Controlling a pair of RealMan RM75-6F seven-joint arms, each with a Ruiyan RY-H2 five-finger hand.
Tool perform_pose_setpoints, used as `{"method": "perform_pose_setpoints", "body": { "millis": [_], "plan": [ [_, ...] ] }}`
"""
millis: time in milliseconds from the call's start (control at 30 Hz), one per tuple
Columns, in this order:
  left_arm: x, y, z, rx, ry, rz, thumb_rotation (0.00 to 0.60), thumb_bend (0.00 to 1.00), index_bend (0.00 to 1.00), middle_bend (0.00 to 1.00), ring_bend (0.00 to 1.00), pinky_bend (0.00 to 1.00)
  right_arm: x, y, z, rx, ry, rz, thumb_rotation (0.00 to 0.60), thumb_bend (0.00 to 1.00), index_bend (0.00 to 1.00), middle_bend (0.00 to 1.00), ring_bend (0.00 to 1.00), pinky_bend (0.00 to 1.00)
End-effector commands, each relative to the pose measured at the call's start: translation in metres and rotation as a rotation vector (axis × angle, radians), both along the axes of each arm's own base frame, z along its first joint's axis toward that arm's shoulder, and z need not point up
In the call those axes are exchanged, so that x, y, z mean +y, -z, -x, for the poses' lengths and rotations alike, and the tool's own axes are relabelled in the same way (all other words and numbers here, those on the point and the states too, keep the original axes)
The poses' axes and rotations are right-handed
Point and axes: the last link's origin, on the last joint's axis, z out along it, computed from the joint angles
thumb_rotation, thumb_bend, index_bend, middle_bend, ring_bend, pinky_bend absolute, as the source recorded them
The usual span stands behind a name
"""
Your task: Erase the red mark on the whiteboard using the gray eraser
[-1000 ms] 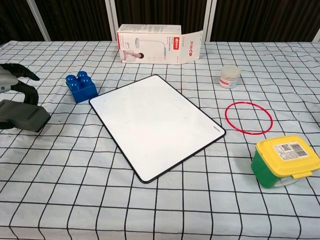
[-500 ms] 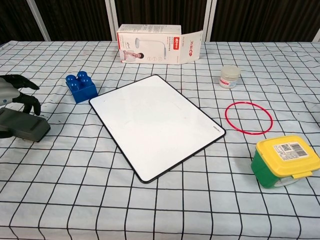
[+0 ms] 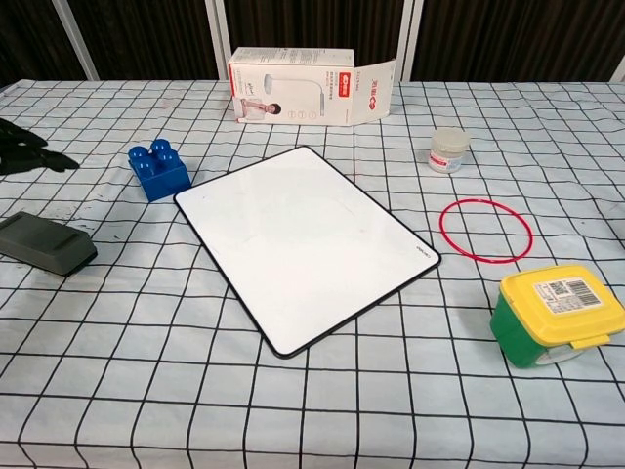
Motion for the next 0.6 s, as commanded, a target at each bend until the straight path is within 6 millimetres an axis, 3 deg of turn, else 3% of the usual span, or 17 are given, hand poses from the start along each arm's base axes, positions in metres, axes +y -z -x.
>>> {"method": "perform_pose_setpoints", "body": {
  "millis": [33, 233, 400, 600],
  "plan": [
    [-0.021, -0.034, -0.007, -0.086, 0.035, -0.110, 0.600, 0.11, 0.02, 0.11, 0.00, 0.03, 0.000, 0.000, 0.000, 0.000, -0.002, -0.001, 0.600, 0.01, 0.00, 0.02, 0.14, 0.18],
    [-0.055, -0.072, 0.004, -0.192, -0.005, -0.222, 0.600, 0.11, 0.00, 0.06, 0.00, 0.04, 0.000, 0.000, -0.001, 0.006, -0.011, -0.001, 0.600, 0.01, 0.00, 0.02, 0.14, 0.18],
    [-0.083, -0.087, 0.010, -0.249, -0.026, -0.265, 0.600, 0.10, 0.00, 0.02, 0.00, 0.03, 0.000, 0.000, -0.001, 0.007, -0.011, -0.001, 0.600, 0.01, 0.00, 0.02, 0.14, 0.18],
    [-0.096, -0.093, 0.019, -0.238, -0.057, -0.300, 0.600, 0.09, 0.00, 0.02, 0.00, 0.03, 0.000, -0.001, -0.002, 0.006, -0.017, 0.002, 0.600, 0.01, 0.00, 0.02, 0.14, 0.18]
  ]
}}
